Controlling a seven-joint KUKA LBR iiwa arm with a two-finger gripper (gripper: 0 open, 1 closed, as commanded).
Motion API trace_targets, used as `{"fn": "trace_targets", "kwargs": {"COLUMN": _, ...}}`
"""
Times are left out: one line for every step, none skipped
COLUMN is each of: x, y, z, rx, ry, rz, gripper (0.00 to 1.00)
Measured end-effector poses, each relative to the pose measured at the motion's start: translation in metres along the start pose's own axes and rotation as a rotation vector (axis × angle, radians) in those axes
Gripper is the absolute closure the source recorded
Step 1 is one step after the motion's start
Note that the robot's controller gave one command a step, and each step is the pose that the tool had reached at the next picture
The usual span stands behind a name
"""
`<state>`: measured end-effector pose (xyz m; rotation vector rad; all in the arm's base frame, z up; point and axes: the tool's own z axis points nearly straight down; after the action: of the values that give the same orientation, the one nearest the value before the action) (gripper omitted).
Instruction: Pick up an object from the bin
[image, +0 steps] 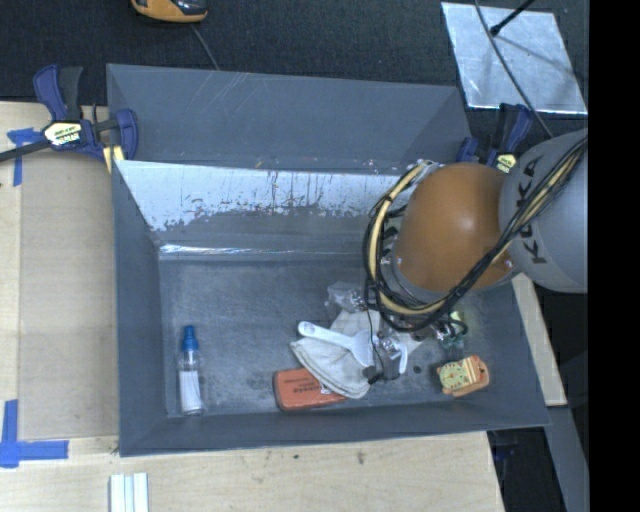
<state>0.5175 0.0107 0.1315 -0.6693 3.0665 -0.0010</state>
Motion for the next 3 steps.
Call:
{"fn": "trace_targets", "kwargs": {"x": -0.008, "y": 0.000, "z": 0.026, "rx": -0.001, "ry": 0.002, "rz": -0.110, "gripper": 0.00}}
{"fn": "trace_targets", "kwargs": {"x": -0.014, "y": 0.010, "z": 0.025, "rx": 0.001, "ry": -0.005, "rz": 0.082, "gripper": 1.00}}
{"fn": "trace_targets", "kwargs": {"x": -0.014, "y": 0.010, "z": 0.025, "rx": 0.001, "ry": -0.005, "rz": 0.082, "gripper": 1.00}}
